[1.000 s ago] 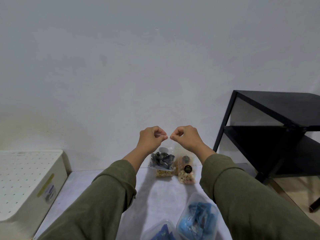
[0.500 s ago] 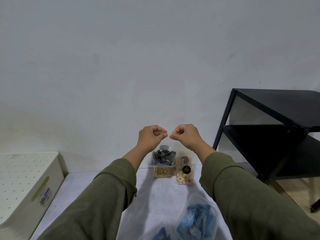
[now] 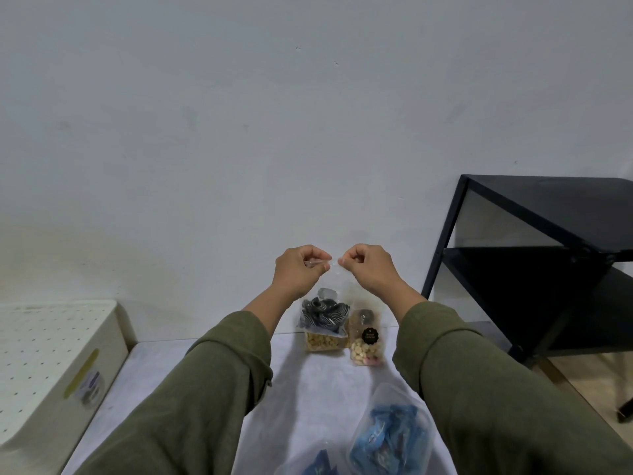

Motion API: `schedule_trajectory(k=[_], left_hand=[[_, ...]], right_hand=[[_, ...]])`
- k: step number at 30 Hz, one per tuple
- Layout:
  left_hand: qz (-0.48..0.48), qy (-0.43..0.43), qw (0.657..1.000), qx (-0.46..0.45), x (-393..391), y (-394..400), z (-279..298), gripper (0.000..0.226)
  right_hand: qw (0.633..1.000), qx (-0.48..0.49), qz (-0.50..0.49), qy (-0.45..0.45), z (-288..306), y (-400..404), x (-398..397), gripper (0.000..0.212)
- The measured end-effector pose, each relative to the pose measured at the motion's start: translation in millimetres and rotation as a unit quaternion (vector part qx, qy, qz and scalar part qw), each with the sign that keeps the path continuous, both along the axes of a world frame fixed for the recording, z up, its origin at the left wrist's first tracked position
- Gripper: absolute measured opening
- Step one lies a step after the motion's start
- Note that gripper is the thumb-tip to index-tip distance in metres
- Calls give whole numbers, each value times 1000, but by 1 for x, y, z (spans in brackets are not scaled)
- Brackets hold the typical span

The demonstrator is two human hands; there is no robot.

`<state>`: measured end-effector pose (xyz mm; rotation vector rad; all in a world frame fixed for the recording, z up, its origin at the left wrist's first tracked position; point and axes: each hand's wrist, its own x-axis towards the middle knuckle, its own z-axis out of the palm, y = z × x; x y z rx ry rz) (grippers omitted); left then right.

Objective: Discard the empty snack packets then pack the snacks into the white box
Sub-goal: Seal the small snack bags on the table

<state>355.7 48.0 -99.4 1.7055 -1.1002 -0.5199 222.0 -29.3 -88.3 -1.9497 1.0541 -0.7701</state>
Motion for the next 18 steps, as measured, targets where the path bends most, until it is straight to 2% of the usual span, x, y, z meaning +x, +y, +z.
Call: schedule_trajectory(k=[3, 6, 8, 10, 14, 18], left_hand=[[7, 13, 1000, -4, 1, 1, -4, 10], [31, 52, 998, -5, 2, 4, -14, 9], [55, 82, 995, -5, 4, 4, -23, 10], [71, 75, 995, 7, 6, 5, -35, 10], [101, 36, 994, 25, 6, 6, -63, 14], [129, 63, 989, 43, 2, 6, -95, 17]], right_hand=[[1000, -1, 21, -9, -3, -1, -3, 12], [998, 7, 48, 28, -12, -2, -6, 28], [998, -21, 28, 56, -22, -3, -6, 22], [998, -35, 2, 60, -33, -3, -4, 14], [998, -31, -9, 57, -61, -4, 0, 14], [999, -8, -8, 52, -90, -7, 2, 14]])
